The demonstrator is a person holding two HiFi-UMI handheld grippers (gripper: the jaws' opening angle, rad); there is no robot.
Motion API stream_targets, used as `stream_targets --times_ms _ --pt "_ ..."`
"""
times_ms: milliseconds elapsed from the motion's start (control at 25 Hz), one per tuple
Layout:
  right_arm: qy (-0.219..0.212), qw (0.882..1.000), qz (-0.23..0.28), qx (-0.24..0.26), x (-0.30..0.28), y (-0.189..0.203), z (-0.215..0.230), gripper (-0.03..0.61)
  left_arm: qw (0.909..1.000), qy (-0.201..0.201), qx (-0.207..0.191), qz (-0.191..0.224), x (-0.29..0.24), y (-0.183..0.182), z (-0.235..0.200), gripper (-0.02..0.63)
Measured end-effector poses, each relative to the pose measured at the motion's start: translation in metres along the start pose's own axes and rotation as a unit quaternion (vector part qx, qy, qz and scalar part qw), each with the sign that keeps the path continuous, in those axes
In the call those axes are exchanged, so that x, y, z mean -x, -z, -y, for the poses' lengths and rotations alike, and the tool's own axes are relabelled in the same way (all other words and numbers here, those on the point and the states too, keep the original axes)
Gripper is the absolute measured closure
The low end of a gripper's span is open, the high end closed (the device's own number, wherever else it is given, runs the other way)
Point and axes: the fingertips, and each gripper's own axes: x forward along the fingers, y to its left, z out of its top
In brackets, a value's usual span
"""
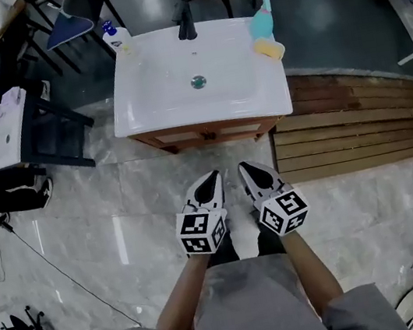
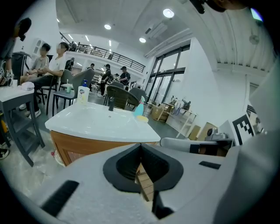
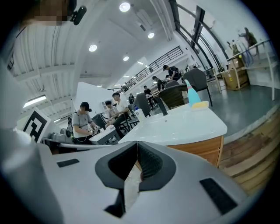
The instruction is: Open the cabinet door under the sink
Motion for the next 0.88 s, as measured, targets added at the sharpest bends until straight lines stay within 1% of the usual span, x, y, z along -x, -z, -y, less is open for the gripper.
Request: stream_targets --times_ms 200,360,600,760,880 --pt "0.038 0.999 0.009 -0.012 -0.027 0.014 -0.001 0.568 0.9991 0.033 -0.008 -0.026 -0.012 0.011 -0.030 0.606" --pt "0.058 0.998 0.012 -0.021 -0.041 0.028 0.006 0.568 0.9980 0.045 -0.010 -0.044 -0.028 0.028 -0.048 0.606" --pt "0.068 0.997 0.002 -0.039 -0.055 0.053 0.030 0.568 0.9971 0.041 -0.006 -0.063 -0.052 0.054 -0.064 0.606" --pt "0.066 0.997 -0.003 -0.046 -0.065 0.067 0.049 0.568 0.9974 0.031 -0.001 -0.065 -0.066 0.066 -0.073 0.606" --pt "0.063 0.997 -0.002 -0.054 -0.071 0.074 0.061 0.568 0.9976 0.025 -0.005 -0.064 -0.077 0.074 -0.078 0.606"
